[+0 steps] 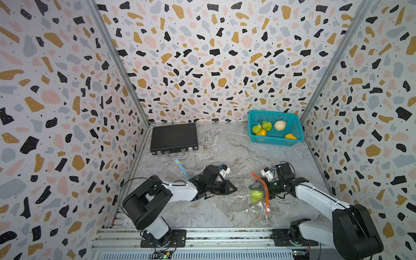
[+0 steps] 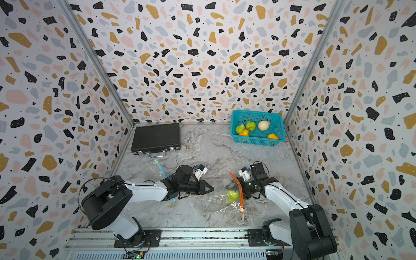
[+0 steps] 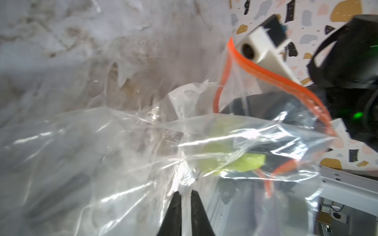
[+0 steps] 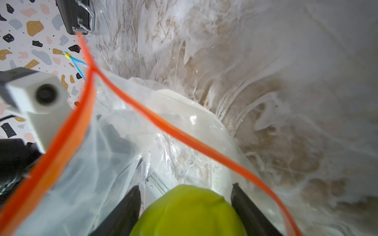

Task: Open the zip-top bag and take out the pear
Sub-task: Pick up the pear from the zipper food storage bag.

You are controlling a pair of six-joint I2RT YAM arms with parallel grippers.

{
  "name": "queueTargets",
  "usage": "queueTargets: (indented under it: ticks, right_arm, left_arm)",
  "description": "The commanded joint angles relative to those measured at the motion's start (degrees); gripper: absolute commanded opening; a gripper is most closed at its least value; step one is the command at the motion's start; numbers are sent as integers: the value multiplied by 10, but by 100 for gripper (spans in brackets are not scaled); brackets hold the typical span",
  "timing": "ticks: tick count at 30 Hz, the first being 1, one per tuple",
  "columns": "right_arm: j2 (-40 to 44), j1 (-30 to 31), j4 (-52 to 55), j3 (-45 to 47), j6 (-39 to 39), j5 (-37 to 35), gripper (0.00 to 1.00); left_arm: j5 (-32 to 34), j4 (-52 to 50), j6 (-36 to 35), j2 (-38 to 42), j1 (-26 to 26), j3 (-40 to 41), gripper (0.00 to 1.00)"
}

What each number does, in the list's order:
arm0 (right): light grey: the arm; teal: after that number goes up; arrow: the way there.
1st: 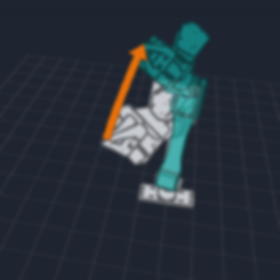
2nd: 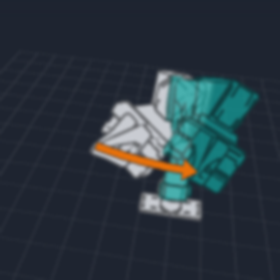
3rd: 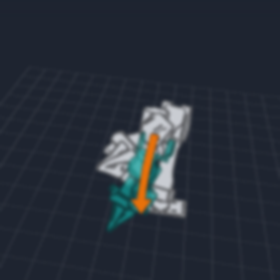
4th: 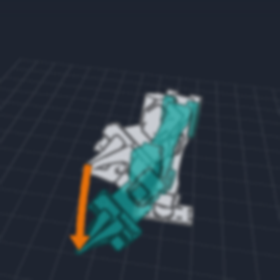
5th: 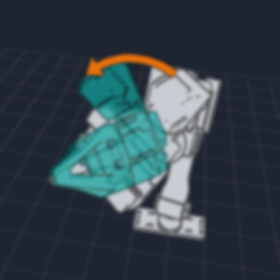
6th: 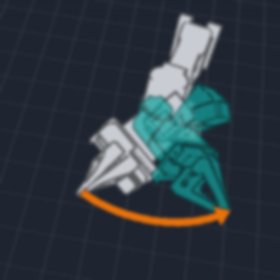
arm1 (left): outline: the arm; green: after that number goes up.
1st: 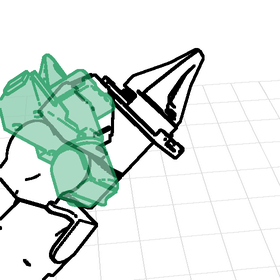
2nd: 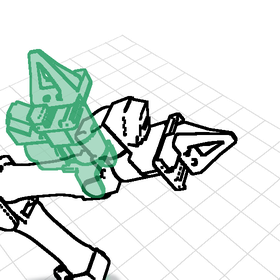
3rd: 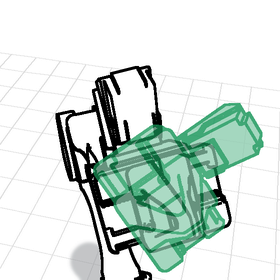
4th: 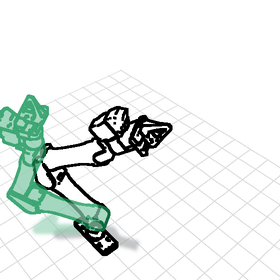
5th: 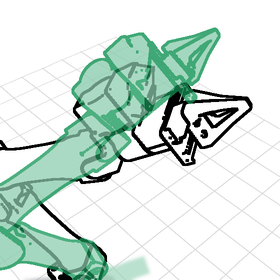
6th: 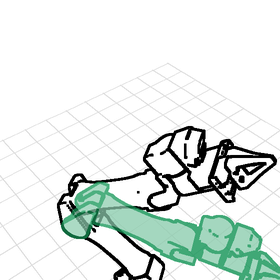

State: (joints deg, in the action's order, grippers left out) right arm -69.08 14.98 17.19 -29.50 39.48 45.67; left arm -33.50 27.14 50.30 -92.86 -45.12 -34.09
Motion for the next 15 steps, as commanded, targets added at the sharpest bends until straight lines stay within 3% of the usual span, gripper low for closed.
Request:
queueTargets:
  ticks: [1,7,15]
  right_arm:
    - [0,-10,47,-25,-36,6,50]
    - [5,-37,85,-33,-63,13,49]
    - [-2,-81,124,-46,-94,36,49]
  left_arm:
    - [45,40,1,-33,-1,16,12]
    - [99,45,-28,-73,13,41,12]
    - [91,90,-34,-106,70,92,12]
